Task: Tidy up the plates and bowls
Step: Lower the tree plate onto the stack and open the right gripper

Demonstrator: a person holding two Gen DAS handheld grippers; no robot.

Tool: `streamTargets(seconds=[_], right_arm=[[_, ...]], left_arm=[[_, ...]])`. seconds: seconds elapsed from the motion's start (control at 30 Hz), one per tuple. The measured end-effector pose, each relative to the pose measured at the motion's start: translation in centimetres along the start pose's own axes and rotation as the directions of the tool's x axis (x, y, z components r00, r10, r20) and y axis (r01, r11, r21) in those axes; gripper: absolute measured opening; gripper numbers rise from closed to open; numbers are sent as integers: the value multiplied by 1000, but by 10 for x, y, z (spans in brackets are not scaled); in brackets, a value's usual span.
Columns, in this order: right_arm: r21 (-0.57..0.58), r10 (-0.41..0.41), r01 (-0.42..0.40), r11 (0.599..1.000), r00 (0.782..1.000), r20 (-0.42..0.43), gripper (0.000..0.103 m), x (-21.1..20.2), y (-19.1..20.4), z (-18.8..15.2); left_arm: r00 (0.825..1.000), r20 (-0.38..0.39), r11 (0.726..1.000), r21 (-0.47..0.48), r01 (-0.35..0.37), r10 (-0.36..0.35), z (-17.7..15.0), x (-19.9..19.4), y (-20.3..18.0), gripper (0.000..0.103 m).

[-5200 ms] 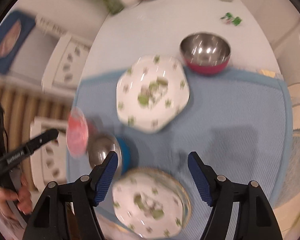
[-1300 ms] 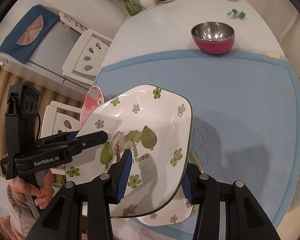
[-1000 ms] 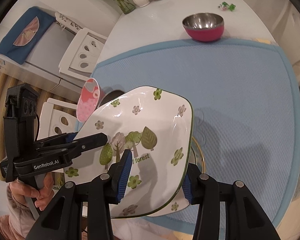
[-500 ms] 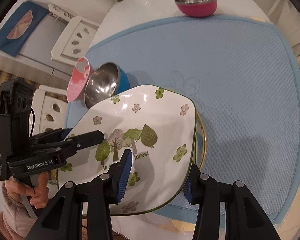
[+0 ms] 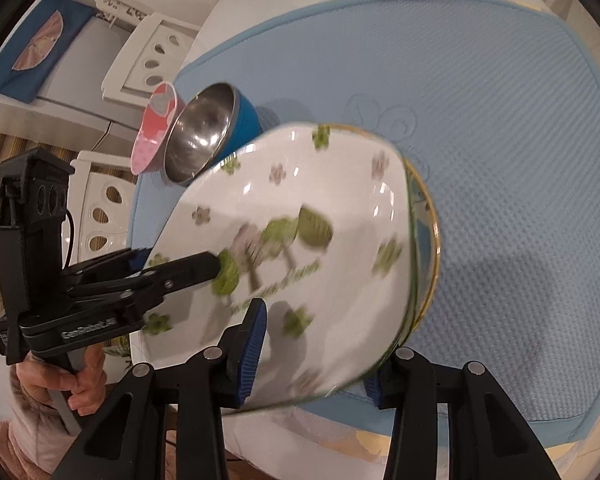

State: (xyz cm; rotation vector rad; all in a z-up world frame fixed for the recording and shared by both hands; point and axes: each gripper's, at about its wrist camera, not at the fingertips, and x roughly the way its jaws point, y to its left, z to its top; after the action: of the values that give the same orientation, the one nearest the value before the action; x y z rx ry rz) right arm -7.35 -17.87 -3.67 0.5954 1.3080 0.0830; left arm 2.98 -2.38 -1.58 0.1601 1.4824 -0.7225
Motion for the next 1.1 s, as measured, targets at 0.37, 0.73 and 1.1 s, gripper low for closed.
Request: streamTargets(seconds=[0.37, 0.73, 1.1], right_arm=[[39, 5, -4, 999, 1000, -16, 41, 13, -9, -8], [65, -74, 76, 995, 997, -25, 41, 0, -21, -17], [123, -75, 78, 989, 997, -34, 41, -6, -37, -28]], left_arm=[[999, -14, 999, -20, 35, -35, -8, 10, 5, 46], [999, -34, 999, -29, 18, -19, -12, 3, 7, 49], [999, -30, 999, -36, -42, 41, -14, 9, 10, 52]])
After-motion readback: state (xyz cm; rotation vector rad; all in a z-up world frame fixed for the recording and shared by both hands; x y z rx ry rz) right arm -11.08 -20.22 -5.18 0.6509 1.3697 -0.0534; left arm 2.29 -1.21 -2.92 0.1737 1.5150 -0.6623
